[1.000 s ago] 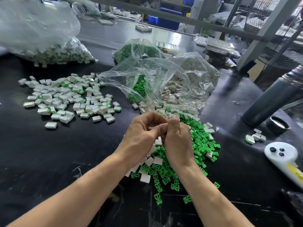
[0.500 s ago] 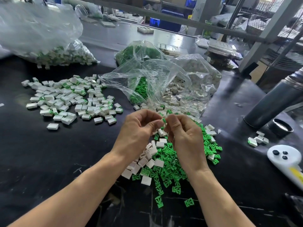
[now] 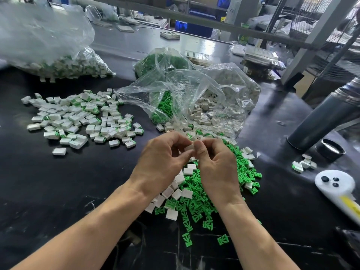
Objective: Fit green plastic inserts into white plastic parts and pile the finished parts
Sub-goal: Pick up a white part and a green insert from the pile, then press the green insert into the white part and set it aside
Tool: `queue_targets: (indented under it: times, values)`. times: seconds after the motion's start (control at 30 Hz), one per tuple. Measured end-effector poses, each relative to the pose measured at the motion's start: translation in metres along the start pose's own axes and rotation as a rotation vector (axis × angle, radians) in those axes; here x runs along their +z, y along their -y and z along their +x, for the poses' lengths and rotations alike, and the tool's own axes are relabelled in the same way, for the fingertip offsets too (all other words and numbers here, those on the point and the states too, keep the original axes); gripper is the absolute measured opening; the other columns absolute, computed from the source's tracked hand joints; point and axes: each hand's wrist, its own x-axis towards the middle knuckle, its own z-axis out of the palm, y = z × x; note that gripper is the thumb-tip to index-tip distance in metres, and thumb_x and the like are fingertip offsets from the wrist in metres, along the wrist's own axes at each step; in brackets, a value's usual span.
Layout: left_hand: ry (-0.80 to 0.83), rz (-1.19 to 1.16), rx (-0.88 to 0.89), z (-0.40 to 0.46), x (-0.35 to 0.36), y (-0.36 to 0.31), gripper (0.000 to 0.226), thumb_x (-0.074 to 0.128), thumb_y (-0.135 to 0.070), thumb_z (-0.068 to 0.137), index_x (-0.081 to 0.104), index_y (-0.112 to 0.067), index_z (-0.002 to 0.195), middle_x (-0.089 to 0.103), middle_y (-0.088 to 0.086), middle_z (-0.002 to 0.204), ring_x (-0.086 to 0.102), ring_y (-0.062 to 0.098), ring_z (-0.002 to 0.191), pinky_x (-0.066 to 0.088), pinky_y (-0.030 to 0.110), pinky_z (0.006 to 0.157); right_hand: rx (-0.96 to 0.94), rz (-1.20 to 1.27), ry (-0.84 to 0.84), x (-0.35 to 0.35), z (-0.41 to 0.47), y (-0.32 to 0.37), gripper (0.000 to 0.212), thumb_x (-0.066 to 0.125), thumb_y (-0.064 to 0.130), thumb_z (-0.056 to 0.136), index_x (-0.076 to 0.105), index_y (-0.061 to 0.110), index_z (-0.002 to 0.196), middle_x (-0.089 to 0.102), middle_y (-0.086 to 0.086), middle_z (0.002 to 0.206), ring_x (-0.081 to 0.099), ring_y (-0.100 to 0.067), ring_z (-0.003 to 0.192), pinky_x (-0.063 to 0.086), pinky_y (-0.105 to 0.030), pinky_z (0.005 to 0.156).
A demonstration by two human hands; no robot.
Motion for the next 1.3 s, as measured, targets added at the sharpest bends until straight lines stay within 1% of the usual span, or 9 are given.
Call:
queue_targets:
  times: [0.13,0.3,0.4,0.57,0.7,0.8,0.93,1.07,1.3]
  values:
    - [-0.020,0.244,-0.035,0.002,-0.012,0.008,0.011,0.079,-0.037,0.087,0.070,-0.035,0.093,0.064,-0.020,0.086,0.063,-0.004,0.077,0.050,0.012,0.069,0.042,0.025,-0.049,-0.006,0.005,-0.006,0.017,0.059,0.032,0.104,0.069,0.028,0.091,0.067,0.012,0.071,0.052,-0.003,0.057,0.041,-0.024,0.056]
    - [-0.132,0.564,-0.097,0.014,-0.039,0.021,0.015,0.076,-0.035,0.090,0.074,-0.026,0.101,0.066,-0.009,0.096,0.063,0.011,0.089,0.054,0.036,0.091,0.081,0.043,-0.069,-0.011,0.006,-0.008,0.032,0.048,0.039,0.109,0.067,0.025,0.088,0.052,0.015,0.057,0.044,-0.007,0.053,0.035,-0.028,0.051]
    - [-0.219,0.713,-0.129,0.020,-0.052,0.027,0.019,0.078,-0.033,0.089,0.076,-0.023,0.105,0.073,0.002,0.102,0.066,0.024,0.096,0.052,0.044,0.093,0.088,-0.006,-0.074,-0.014,0.008,-0.007,0.042,0.046,0.044,0.108,0.058,0.021,0.075,0.049,0.014,0.059,0.043,-0.010,0.055,0.034,-0.030,0.054]
    - [-0.326,0.903,-0.205,0.027,-0.066,0.034,0.021,0.078,-0.025,0.088,0.075,-0.017,0.108,0.066,0.014,0.107,0.062,0.037,0.103,0.046,0.048,0.093,0.077,-0.067,-0.115,-0.020,0.008,-0.005,0.050,0.057,0.040,0.103,0.041,0.019,0.061,0.037,0.013,0.049,0.031,-0.007,0.047,0.025,-0.021,0.045]
    - [-0.280,0.701,-0.168,0.027,-0.065,0.027,0.011,0.078,-0.026,0.089,0.074,-0.020,0.097,0.067,0.004,0.097,0.065,0.028,0.092,0.050,0.039,0.081,0.071,-0.081,-0.117,-0.023,0.010,-0.007,0.028,0.071,0.037,0.095,0.058,0.024,0.075,0.057,0.015,0.064,0.051,0.000,0.055,0.042,-0.015,0.054]
    - [-0.023,0.484,-0.328,0.025,-0.062,0.019,0.014,0.080,-0.036,0.087,0.073,-0.026,0.081,0.068,-0.012,0.079,0.063,0.006,0.076,0.044,0.025,0.065,0.052,-0.169,-0.019,-0.027,0.010,-0.010,0.006,0.073,0.034,0.095,0.071,0.029,0.092,0.070,0.015,0.081,0.063,0.006,0.074,0.049,-0.018,0.065]
    - [0.210,0.495,-0.456,0.021,-0.063,0.011,0.026,0.084,-0.048,0.079,0.074,-0.024,0.077,0.071,-0.008,0.076,0.066,0.007,0.073,0.047,0.023,0.061,0.058,-0.339,0.136,-0.034,0.010,-0.010,0.004,0.076,0.036,0.093,0.076,0.036,0.096,0.070,0.022,0.090,0.064,0.002,0.087,0.053,-0.027,0.081]
    - [0.270,0.388,-0.508,0.018,-0.061,0.005,0.024,0.089,-0.040,0.075,0.075,-0.021,0.080,0.074,-0.003,0.072,0.073,0.014,0.065,0.062,0.033,0.058,0.057,-0.543,0.244,-0.035,0.010,-0.007,0.006,0.075,0.035,0.093,0.076,0.040,0.096,0.064,0.023,0.099,0.059,-0.003,0.097,0.049,-0.030,0.091]
    - [0.167,0.227,-0.429,0.015,-0.043,0.005,0.010,0.084,-0.020,0.084,0.075,-0.020,0.081,0.076,-0.002,0.075,0.074,0.016,0.074,0.063,0.036,0.074,0.036,-0.673,0.245,-0.028,0.010,-0.006,0.009,0.074,0.040,0.093,0.075,0.044,0.101,0.055,0.022,0.097,0.051,-0.005,0.094,0.034,-0.024,0.086]
